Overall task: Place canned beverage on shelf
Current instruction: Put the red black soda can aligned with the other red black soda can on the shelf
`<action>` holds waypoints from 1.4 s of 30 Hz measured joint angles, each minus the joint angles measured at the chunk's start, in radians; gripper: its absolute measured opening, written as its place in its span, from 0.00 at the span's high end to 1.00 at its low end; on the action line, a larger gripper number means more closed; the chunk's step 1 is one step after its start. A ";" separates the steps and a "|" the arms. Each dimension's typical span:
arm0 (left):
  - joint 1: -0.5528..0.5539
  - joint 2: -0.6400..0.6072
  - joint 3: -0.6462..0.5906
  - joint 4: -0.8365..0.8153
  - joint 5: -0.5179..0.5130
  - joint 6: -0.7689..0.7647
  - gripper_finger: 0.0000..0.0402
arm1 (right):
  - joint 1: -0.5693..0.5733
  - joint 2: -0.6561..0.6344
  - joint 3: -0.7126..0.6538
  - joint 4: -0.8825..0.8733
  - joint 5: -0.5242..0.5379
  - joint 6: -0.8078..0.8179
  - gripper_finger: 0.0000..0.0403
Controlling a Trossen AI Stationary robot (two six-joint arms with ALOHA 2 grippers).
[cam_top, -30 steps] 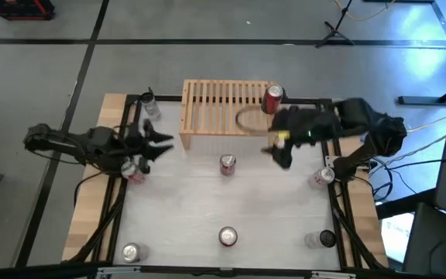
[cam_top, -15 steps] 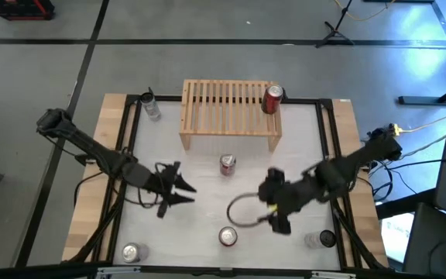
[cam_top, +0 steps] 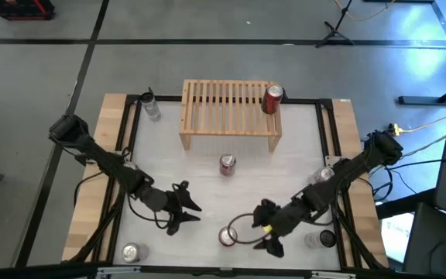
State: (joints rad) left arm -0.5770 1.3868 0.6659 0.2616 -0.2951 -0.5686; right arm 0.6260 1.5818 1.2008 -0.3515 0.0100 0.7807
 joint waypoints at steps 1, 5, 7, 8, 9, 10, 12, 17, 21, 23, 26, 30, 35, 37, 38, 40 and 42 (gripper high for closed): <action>0.000 0.018 0.000 0.017 0.001 0.000 0.63 | 0.008 0.000 -0.025 0.043 0.005 0.012 0.13; 0.000 0.080 0.000 0.064 0.012 0.000 0.63 | 0.035 0.006 -0.097 0.132 0.041 0.092 0.13; 0.000 0.109 0.000 0.094 0.032 0.002 0.63 | 0.050 0.018 -0.118 0.163 0.073 0.141 0.13; 0.000 0.123 0.000 0.111 0.039 0.002 0.63 | 0.056 0.028 -0.124 0.187 0.087 0.167 0.13; 0.000 0.140 0.000 0.133 0.046 0.002 0.63 | 0.057 0.040 -0.127 0.213 0.103 0.181 0.13; 0.000 0.155 0.000 0.149 0.053 0.002 0.63 | 0.057 0.055 -0.128 0.237 0.108 0.179 0.13; 0.000 0.187 0.000 0.191 0.053 0.005 0.63 | 0.057 0.090 -0.128 0.256 0.112 0.155 0.13; 0.001 0.259 0.000 0.307 0.050 0.081 0.63 | 0.055 0.204 -0.129 0.314 0.184 0.080 0.13; 0.009 0.302 0.001 0.324 0.048 0.162 0.63 | 0.052 0.260 -0.129 0.354 0.253 0.011 0.13; 0.018 0.308 0.001 0.324 0.048 0.176 0.63 | 0.043 0.273 -0.129 0.368 0.268 -0.012 0.13; 0.034 0.308 0.005 0.326 0.050 0.189 0.63 | 0.022 0.276 -0.129 0.393 0.271 -0.035 0.13; 0.053 0.310 0.005 0.337 0.049 0.196 0.63 | -0.012 0.276 -0.129 0.409 0.294 -0.076 0.13; 0.057 0.312 0.005 0.348 0.050 0.181 0.63 | -0.060 0.276 -0.129 0.380 0.304 -0.095 0.13; 0.055 0.321 0.008 0.355 0.061 0.178 0.63 | -0.075 0.276 -0.129 0.370 0.299 -0.108 0.13; 0.052 0.324 0.006 0.335 0.064 0.178 0.63 | -0.081 0.276 -0.129 0.368 0.293 -0.109 0.13; 0.051 0.321 0.003 0.338 0.077 0.177 0.63 | -0.087 0.276 -0.129 0.368 0.264 -0.110 0.13; 0.046 0.316 0.008 0.343 0.093 0.160 0.63 | -0.085 0.275 -0.129 0.367 0.227 -0.113 0.13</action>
State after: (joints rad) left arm -0.5311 1.7027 0.6735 0.6042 -0.2020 -0.4090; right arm 0.5413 1.8564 1.0722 0.0155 0.2365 0.6680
